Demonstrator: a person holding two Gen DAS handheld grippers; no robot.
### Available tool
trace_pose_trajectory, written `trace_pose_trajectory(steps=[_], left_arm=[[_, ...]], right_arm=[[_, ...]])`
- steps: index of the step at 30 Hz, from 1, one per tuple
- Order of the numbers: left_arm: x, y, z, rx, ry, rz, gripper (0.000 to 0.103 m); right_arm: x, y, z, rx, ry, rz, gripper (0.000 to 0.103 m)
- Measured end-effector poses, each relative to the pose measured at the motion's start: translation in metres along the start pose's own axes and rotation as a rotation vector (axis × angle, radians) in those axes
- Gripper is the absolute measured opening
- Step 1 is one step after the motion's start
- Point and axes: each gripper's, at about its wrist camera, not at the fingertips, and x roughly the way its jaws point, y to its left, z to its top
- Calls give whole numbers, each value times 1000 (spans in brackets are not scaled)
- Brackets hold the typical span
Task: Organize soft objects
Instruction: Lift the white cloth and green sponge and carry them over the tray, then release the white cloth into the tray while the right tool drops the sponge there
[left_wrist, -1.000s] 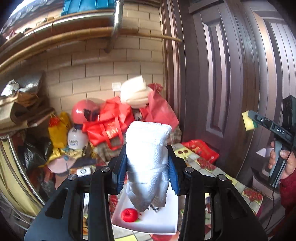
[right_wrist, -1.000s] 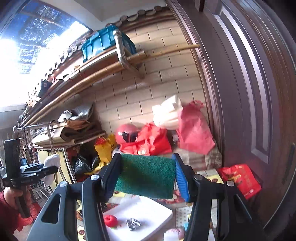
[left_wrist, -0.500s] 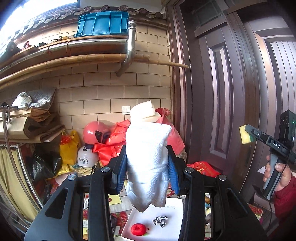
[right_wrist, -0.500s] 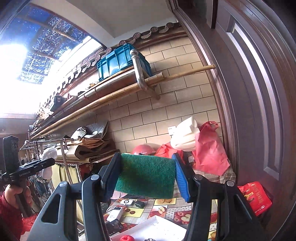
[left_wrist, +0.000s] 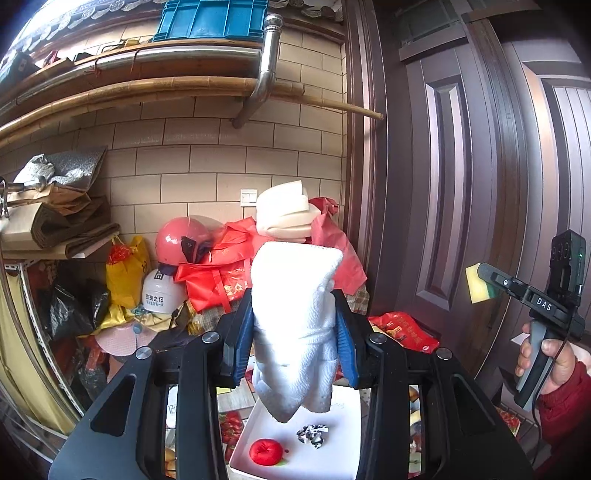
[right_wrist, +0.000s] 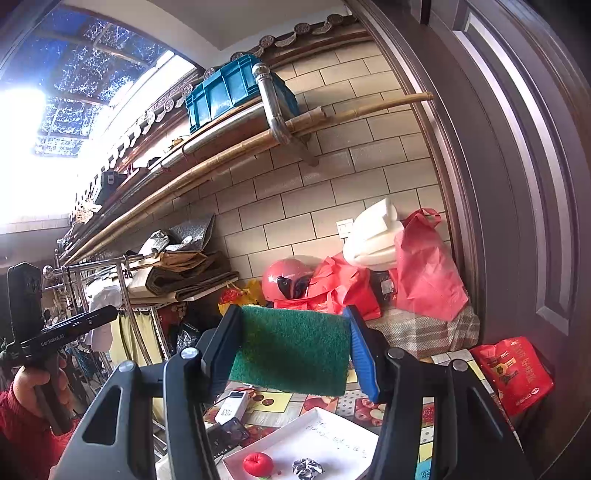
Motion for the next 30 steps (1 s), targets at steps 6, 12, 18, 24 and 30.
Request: trace_pose_trajectory(steps=[6, 12, 18, 24, 30], left_arm=[[35, 8, -14, -31, 59, -1, 39], [80, 14, -36, -70, 129, -3, 39], [148, 13, -84, -99, 275, -10, 39], [232, 8, -169, -145, 461, -6, 39], [279, -8, -238, -130, 592, -8, 38]], right_arm=[[26, -7, -16, 20, 67, -1, 55], [59, -14, -39, 32, 156, -9, 55], [104, -28, -78, 59, 288, -25, 55], [157, -50, -140, 124, 466, -48, 55], [194, -72, -203, 167, 607, -91, 55]])
